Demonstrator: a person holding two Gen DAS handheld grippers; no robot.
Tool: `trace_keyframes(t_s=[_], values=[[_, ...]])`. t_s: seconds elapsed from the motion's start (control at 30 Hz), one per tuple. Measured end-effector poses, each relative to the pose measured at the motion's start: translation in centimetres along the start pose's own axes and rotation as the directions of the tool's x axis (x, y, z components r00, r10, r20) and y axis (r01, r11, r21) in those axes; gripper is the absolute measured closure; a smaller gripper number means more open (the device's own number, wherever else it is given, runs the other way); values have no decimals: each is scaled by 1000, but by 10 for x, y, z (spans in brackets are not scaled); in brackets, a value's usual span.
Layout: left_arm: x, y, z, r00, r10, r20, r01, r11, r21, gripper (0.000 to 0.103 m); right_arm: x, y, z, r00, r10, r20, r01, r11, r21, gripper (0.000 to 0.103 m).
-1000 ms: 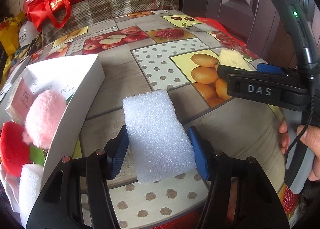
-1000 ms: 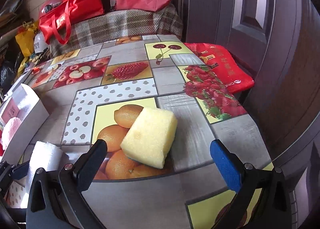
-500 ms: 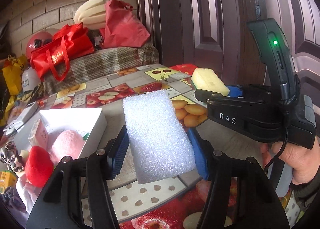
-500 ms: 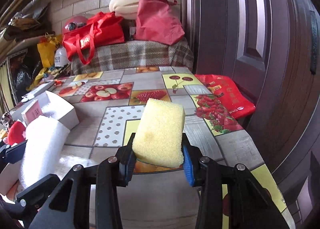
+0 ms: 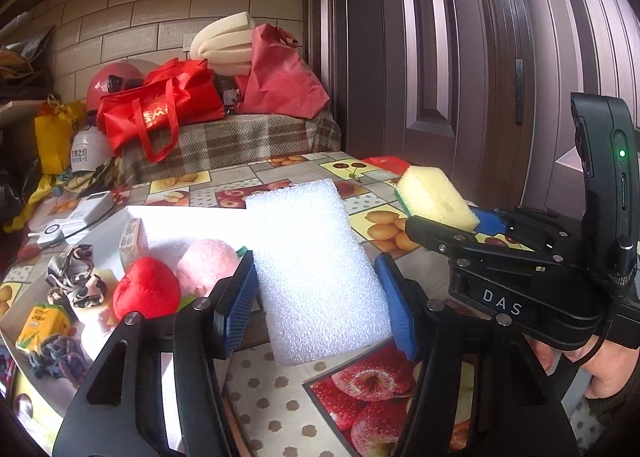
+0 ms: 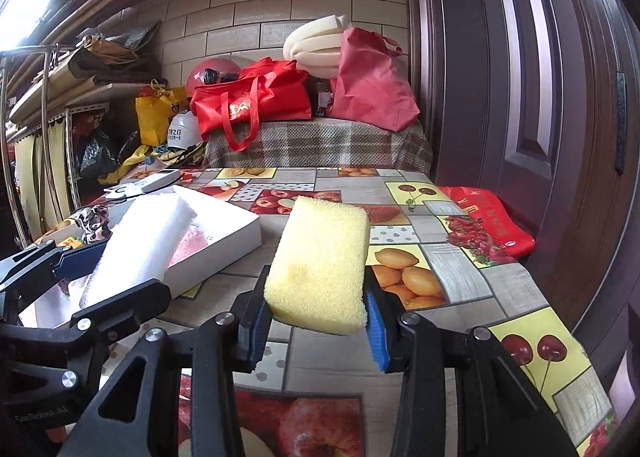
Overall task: Organize soft objects
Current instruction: 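Carry the yellow sponge into the box and open the right gripper while the left gripper carries the foam block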
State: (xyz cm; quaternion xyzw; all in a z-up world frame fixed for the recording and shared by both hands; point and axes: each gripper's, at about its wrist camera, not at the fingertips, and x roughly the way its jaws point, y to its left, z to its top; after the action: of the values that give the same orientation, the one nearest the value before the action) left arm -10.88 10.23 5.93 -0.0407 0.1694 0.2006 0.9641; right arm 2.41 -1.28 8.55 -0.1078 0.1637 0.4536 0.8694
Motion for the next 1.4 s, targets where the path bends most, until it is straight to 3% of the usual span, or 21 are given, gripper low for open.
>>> trace_keyframes(t_s=[0.3,0.67,1.4], values=[[-29,51,-13,995,99,21,-98,994,-42,44,2,50,0,998,67,10,-66,996,-61,62],[-47,120,-24,972,234,2,-232,965,-126,44,6,90,-3,991,131,1,-129,982,-135,62],[-33,170,-23,946,321,-45,-323,925,-199,44,33,128,6,982,185,-36,-189,972,-143,61]])
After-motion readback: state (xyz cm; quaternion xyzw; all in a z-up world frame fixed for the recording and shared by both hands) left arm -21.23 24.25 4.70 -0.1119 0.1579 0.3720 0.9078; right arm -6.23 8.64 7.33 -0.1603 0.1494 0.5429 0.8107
